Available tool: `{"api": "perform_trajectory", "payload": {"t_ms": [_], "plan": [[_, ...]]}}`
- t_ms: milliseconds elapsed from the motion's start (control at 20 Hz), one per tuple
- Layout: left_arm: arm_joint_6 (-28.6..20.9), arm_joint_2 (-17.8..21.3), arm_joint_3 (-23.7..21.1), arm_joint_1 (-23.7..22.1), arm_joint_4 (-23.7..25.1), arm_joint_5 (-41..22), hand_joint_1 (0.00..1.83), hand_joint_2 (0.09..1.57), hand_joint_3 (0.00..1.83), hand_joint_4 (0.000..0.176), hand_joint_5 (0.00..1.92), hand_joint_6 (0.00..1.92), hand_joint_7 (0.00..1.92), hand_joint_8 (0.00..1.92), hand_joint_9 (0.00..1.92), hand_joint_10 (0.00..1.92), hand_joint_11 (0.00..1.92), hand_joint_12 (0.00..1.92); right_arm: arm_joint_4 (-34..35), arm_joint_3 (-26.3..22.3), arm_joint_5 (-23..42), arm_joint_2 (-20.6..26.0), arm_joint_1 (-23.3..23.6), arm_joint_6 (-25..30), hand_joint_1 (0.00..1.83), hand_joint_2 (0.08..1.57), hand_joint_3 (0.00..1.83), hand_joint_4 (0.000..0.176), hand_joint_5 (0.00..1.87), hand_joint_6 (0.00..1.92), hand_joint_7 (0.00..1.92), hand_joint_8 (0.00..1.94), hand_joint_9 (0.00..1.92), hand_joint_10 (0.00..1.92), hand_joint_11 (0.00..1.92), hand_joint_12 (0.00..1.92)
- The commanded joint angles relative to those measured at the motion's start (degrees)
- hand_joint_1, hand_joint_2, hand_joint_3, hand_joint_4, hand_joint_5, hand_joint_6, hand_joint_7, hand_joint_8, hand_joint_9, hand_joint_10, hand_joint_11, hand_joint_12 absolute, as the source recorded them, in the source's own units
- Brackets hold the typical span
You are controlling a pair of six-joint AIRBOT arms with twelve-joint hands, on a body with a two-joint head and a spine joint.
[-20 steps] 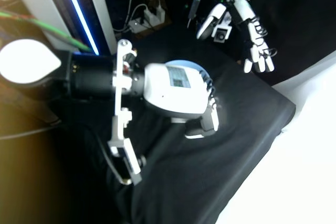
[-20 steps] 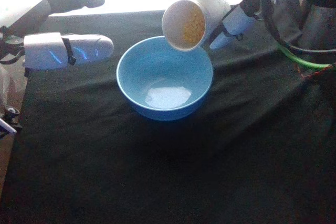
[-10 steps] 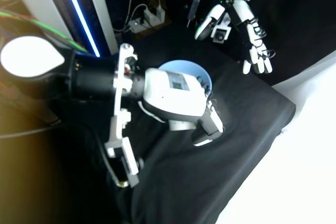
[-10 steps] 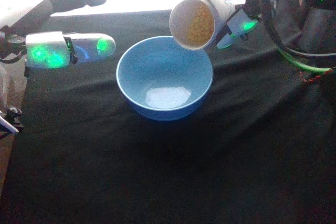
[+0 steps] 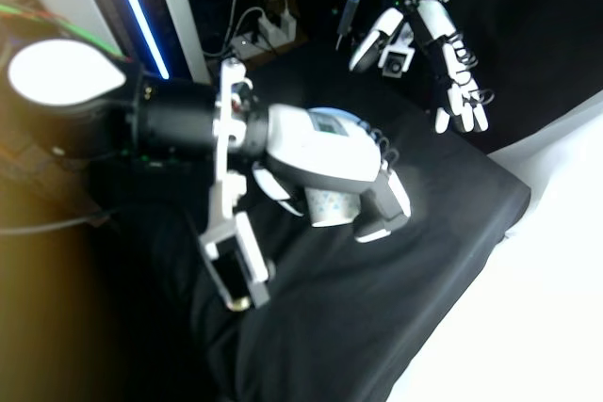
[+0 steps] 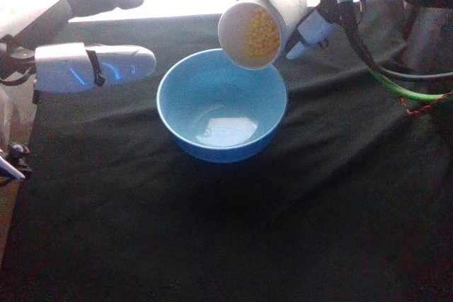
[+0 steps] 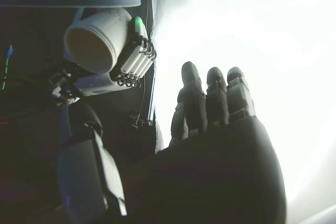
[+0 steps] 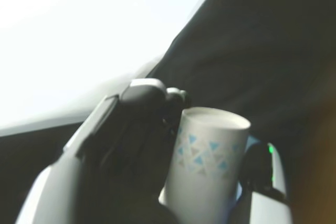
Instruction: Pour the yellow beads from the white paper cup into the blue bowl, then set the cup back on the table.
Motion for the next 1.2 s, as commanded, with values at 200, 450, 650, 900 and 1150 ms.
{"api": "perform_trajectory", "payload": {"t_ms": [200, 450, 650, 900, 1150], "plan": [[-0.7, -0.2, 0.4, -0.7, -0.8, -6.3, 0.52, 0.89, 0.0, 0.054, 0.13, 0.0, 0.43, 0.01, 0.12, 0.0, 0.0, 0.0, -2.8, -1.1, -1.5, -0.2, 1.2, -0.3, 1.21, 1.17, 0.0, 0.0, 0.85, 1.05, 0.91, 1.25, 0.67, 1.11, 0.69, 1.71], [-0.7, -0.3, 0.4, -0.8, -0.8, -6.2, 0.51, 0.9, 0.0, 0.061, 0.12, 0.0, 0.42, 0.0, 0.11, 0.0, 0.0, 0.0, -5.7, -2.1, -2.2, -0.2, 1.6, -0.3, 1.21, 1.23, 0.0, 0.0, 0.72, 1.16, 0.84, 1.44, 0.59, 1.4, 0.63, 1.9], [-0.7, -0.3, 0.4, -0.9, -0.7, -6.2, 0.51, 0.9, 0.0, 0.052, 0.11, 0.0, 0.43, 0.0, 0.14, 0.01, 0.0, 0.0, -7.4, -2.7, -2.6, -0.2, 2.1, -0.3, 1.22, 1.2, 0.0, 0.0, 0.8, 1.18, 0.84, 1.29, 0.67, 1.62, 0.73, 1.92], [-0.8, -0.3, 0.5, -1.0, -0.5, -6.0, 0.52, 0.9, 0.0, 0.058, 0.12, 0.0, 0.44, 0.01, 0.15, 0.01, 0.0, 0.0, -10.3, -3.9, -3.1, -0.2, 2.6, -0.3, 1.23, 1.13, 0.0, 0.0, 0.97, 0.84, 0.94, 1.21, 0.69, 1.16, 0.64, 1.77], [-0.8, -0.3, 0.5, -1.2, -0.4, -5.8, 0.53, 0.92, 0.01, 0.071, 0.12, 0.0, 0.43, 0.0, 0.15, 0.01, 0.0, 0.0, -12.5, -4.7, -3.7, -0.1, 2.6, -0.3, 1.25, 1.14, 0.0, 0.0, 0.97, 0.8, 0.95, 1.3, 0.89, 1.5, 0.86, 1.91]]}}
